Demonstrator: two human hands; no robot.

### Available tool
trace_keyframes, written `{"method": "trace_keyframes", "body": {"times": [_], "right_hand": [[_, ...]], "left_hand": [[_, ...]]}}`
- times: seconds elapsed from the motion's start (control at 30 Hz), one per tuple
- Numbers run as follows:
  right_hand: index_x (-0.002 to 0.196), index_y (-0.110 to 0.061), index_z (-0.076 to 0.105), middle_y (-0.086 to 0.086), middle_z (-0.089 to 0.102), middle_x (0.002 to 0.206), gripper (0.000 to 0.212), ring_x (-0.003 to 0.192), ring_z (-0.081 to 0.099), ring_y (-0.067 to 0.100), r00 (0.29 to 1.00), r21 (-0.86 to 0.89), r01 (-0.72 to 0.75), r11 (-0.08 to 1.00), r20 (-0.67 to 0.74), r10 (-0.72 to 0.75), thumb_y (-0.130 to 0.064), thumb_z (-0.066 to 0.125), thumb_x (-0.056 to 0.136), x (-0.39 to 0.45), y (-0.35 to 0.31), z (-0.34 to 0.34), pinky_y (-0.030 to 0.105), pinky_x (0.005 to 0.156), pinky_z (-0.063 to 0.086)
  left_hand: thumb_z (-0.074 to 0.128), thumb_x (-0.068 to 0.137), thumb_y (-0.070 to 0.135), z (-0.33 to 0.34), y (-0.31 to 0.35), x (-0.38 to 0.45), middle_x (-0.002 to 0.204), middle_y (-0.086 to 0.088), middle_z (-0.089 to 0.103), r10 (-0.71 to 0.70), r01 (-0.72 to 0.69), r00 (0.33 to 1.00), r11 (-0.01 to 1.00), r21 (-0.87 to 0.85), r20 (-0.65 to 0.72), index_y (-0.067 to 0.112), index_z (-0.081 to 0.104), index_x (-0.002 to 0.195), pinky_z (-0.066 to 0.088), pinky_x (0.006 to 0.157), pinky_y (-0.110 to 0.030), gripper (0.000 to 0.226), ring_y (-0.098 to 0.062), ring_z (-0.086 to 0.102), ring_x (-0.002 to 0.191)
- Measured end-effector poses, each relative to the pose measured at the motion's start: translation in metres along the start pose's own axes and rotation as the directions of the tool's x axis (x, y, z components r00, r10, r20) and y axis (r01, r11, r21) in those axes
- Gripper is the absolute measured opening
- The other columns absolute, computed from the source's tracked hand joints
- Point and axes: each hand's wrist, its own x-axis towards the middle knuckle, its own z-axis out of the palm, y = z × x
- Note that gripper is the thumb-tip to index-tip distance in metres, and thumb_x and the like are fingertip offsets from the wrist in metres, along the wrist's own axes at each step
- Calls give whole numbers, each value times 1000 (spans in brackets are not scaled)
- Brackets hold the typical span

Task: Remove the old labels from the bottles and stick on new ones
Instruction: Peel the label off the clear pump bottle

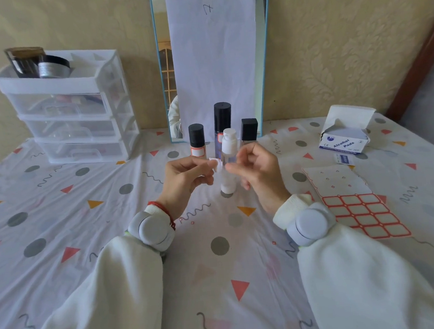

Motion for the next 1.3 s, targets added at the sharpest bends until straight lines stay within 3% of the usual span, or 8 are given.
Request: {"method": "trace_keyframes", "body": {"times": [0.13, 0.37, 0.47, 0.63, 0.73, 1.03, 1.17, 1.3], "right_hand": [[93, -9, 60, 2, 54, 61, 18, 38, 42, 10, 997, -14, -58, 998, 52, 58, -4, 72, 81, -4, -3, 4, 22, 40, 35], [91, 2, 60, 17, 55, 63, 11, 39, 46, 14, 992, -38, -60, 997, 112, 64, 5, 65, 81, -7, -9, 2, 24, 40, 40], [85, 1, 60, 13, 55, 58, 10, 39, 47, 16, 991, -14, -75, 997, 113, 76, 5, 65, 78, -8, -9, 4, 22, 40, 40], [87, -9, 63, 6, 60, 62, 13, 44, 53, 18, 989, 149, -112, 982, 118, 95, -9, 64, 74, -6, -14, 7, 25, 46, 45], [94, -9, 63, 5, 62, 74, 21, 54, 57, 16, 991, 141, -100, 985, 102, 86, -17, 66, 75, -7, -16, 7, 26, 50, 48], [79, -14, 63, 0, 66, 67, 12, 63, 66, 13, 997, -58, 6, 998, 78, -2, -6, 71, 83, -8, -13, 8, 25, 56, 52], [74, -15, 62, 4, 67, 77, 15, 73, 64, 15, 998, -100, 61, 993, -8, -62, -12, 75, 81, -8, -13, 8, 25, 59, 50], [85, -11, 67, 7, 70, 82, 13, 74, 66, 19, 998, -60, 53, 997, -33, -55, -12, 78, 78, -8, -15, 8, 25, 64, 55]], "left_hand": [[74, 71, 18, 5, 5, -5, 74, -10, 69, 27, -26, 995, 1000, -15, 95, 8, 76, 72, 52, 62, -28, 10, -20, 60, 61], [74, 74, 18, 7, 9, -7, 82, -20, 71, 21, -31, 986, 998, 59, 167, 8, 77, 80, 55, 68, -29, 12, -28, 66, 74], [73, 77, 16, 7, 10, -8, 82, -19, 70, -14, -1, 974, 998, 63, 225, 6, 76, 80, 55, 69, -29, 12, -28, 66, 74], [72, 74, 16, 4, 12, -5, 73, -10, 69, 42, -39, 994, 999, -26, 101, 11, 76, 72, 55, 66, -28, 7, -22, 64, 64], [71, 73, 17, 2, 11, -5, 68, -7, 67, 48, -47, 998, 999, -22, 49, 12, 77, 71, 54, 65, -27, 8, -21, 62, 62], [68, 79, 15, 6, 10, -8, 91, -20, 72, 46, -46, 994, 999, -4, 101, 3, 77, 84, 56, 74, -32, 16, -30, 69, 81], [67, 77, 16, 7, 13, -8, 84, -15, 73, 29, -26, 994, 999, -22, 101, 5, 78, 78, 56, 72, -30, 14, -25, 69, 76], [67, 79, 5, 5, 12, -9, 83, -17, 72, 22, -18, 988, 999, -31, 150, 3, 77, 78, 55, 74, -33, 10, -28, 67, 76]]}}
